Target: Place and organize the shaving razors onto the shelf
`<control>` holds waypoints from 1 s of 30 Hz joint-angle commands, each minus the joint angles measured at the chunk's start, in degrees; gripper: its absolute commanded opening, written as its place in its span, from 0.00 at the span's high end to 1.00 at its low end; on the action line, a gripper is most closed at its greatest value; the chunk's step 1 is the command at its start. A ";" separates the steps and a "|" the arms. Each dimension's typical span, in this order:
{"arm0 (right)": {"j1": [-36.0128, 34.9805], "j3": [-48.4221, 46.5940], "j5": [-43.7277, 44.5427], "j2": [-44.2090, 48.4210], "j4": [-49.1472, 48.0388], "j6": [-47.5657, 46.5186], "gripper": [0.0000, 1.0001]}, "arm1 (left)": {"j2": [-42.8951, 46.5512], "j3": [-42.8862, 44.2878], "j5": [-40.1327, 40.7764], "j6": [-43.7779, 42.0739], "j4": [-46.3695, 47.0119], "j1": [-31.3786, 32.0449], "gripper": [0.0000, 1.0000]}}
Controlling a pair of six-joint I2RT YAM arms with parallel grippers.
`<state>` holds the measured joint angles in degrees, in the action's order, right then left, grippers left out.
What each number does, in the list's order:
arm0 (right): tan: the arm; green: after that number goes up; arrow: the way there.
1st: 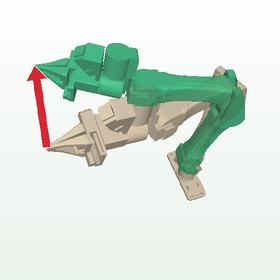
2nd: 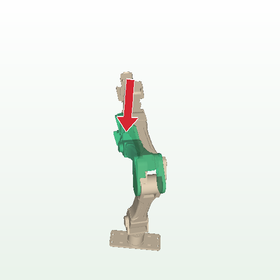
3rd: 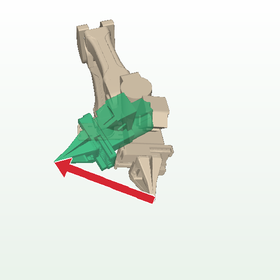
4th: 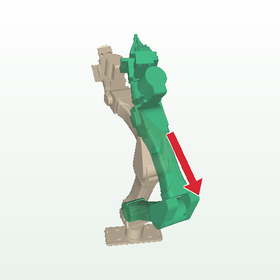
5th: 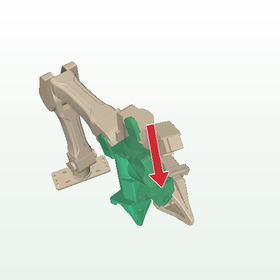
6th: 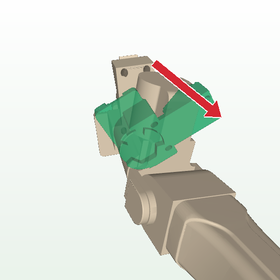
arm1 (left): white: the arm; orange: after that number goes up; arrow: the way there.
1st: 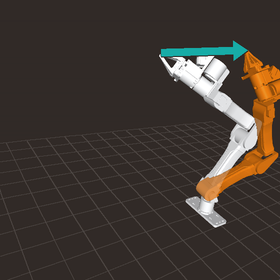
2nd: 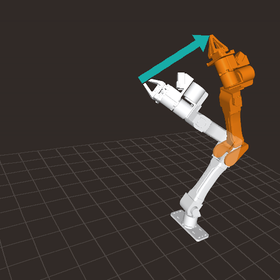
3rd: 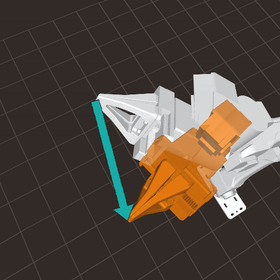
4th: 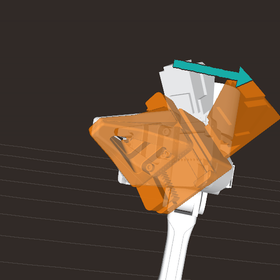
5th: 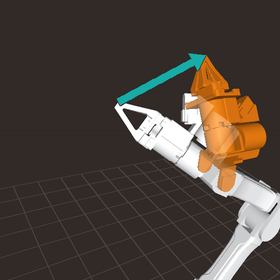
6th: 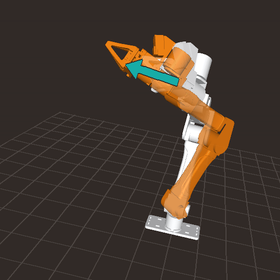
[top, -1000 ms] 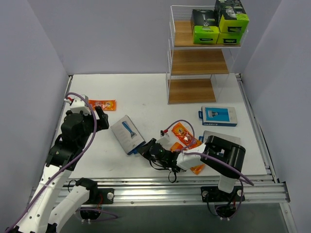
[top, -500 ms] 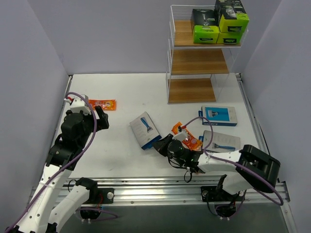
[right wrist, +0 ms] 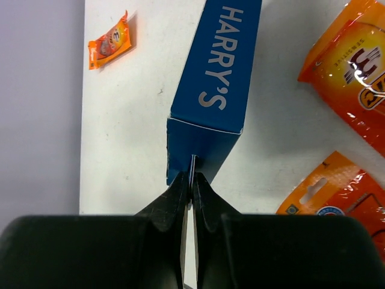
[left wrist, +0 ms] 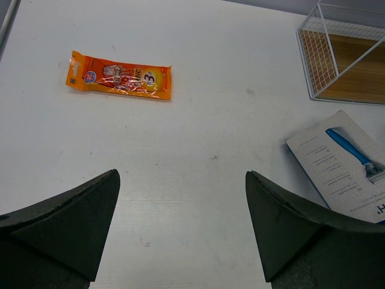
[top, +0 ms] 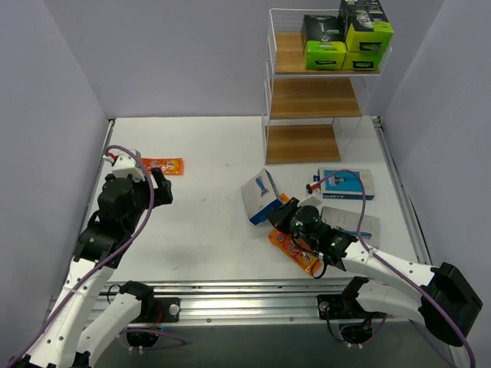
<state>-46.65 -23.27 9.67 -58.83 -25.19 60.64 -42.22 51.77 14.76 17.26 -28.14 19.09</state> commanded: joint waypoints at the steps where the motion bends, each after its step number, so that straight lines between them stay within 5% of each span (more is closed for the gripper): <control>1: 2.26 -4.59 -5.44 1.26 3.65 -6.93 1.00 | 0.20 0.53 0.18 -0.73 0.98 0.16 0.06; 21: 14.13 -21.29 -6.42 9.78 19.56 -15.02 1.00 | 0.82 0.26 -2.37 -0.82 1.69 0.16 0.04; 30: 24.05 -24.89 -9.14 9.52 16.93 -16.17 1.00 | 0.64 0.26 -3.42 -0.82 1.77 0.77 0.04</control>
<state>-25.04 -44.21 1.78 -49.47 -4.80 46.17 -41.74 51.77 12.69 17.15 -28.10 19.55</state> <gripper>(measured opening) 0.009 0.959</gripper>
